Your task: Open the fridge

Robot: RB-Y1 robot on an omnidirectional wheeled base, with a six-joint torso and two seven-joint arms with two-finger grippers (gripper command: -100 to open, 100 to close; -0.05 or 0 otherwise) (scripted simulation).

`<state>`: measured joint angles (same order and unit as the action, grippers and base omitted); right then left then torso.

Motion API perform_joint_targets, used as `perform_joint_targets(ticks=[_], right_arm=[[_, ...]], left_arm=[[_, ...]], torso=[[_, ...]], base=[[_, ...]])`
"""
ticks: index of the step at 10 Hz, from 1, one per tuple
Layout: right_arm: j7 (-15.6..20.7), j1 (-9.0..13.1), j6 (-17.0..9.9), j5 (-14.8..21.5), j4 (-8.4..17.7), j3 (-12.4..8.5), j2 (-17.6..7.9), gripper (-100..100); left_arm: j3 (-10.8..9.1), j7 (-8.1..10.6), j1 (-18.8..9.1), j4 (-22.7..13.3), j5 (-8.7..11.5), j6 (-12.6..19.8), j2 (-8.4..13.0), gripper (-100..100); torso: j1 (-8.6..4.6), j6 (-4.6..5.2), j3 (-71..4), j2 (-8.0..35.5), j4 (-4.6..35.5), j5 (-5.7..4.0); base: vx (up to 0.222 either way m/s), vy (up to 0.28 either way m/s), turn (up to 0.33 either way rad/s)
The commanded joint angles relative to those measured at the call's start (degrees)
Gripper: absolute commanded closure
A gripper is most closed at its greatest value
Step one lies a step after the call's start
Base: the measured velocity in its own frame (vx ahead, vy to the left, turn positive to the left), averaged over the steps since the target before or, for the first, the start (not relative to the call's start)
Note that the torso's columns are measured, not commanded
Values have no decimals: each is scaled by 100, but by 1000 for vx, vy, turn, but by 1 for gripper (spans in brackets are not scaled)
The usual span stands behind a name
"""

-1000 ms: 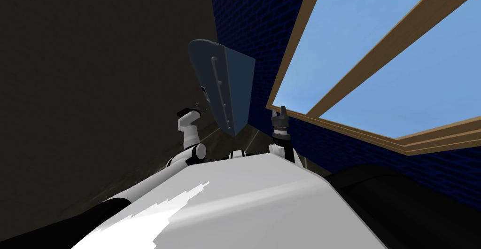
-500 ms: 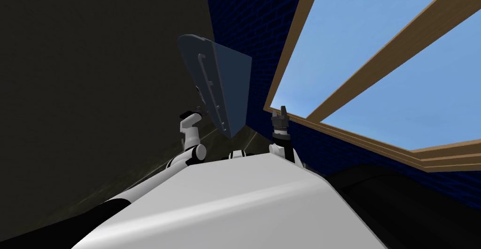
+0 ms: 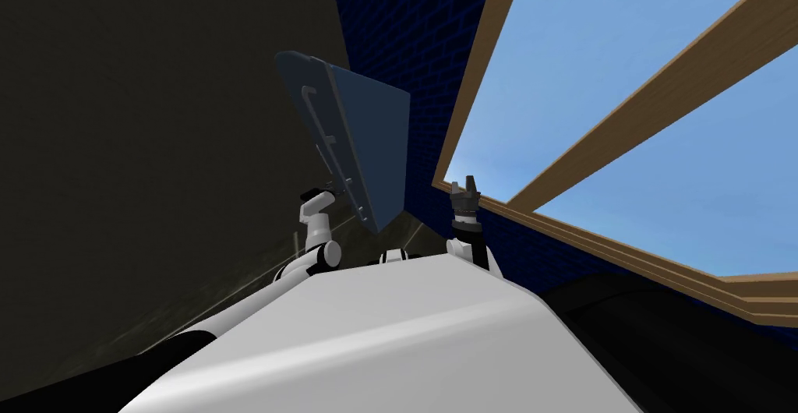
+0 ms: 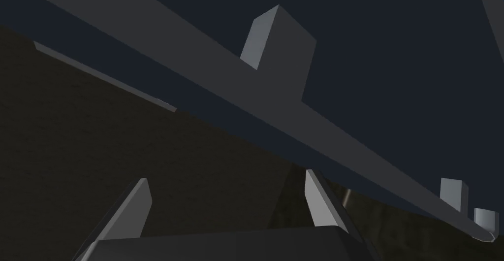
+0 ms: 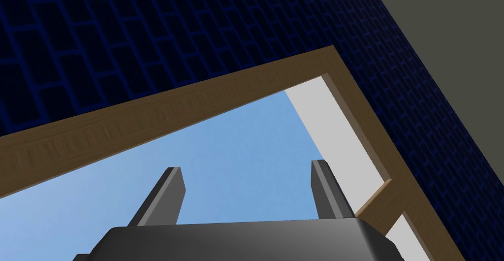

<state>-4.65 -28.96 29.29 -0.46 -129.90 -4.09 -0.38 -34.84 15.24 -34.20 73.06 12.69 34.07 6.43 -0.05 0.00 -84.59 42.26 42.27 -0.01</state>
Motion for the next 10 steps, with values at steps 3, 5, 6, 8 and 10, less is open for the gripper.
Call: perform_joint_targets(ticks=[3, 5, 6, 8, 10], right_arm=[[0, 1, 0, 0, 0, 0, -1, 0], [0, 1, 0, 0, 0, -2, -2, 0], [0, 2, -1, 0, 1, -2, -2, 0], [0, 3, -1, 0, 1, -4, -5, 0], [0, 3, -1, -1, 1, -4, -5, 0]], left_arm=[[-66, 87, 56, -206, -121, -111, 23, -100], [-67, 92, 60, -212, -125, -117, 21, 100], [37, 27, 63, -234, -30, -71, -23, 100], [133, -37, 45, -238, 63, -46, -41, 100], [229, -102, 28, -242, 156, -22, -60, 100]], torso=[[-13, 51, -18, -32, -17, 8], [34, 6, -2, -3, -2, 11], [34, -2, 1, -3, 12, 2], [76, -14, 3, -1, 21, 4], [52, -9, -32, -61, 21, -9]], base=[[53, -138, 48], [-4, -16, -5], [-93, 170, -82], [-76, 266, -80], [-121, 295, -47]])
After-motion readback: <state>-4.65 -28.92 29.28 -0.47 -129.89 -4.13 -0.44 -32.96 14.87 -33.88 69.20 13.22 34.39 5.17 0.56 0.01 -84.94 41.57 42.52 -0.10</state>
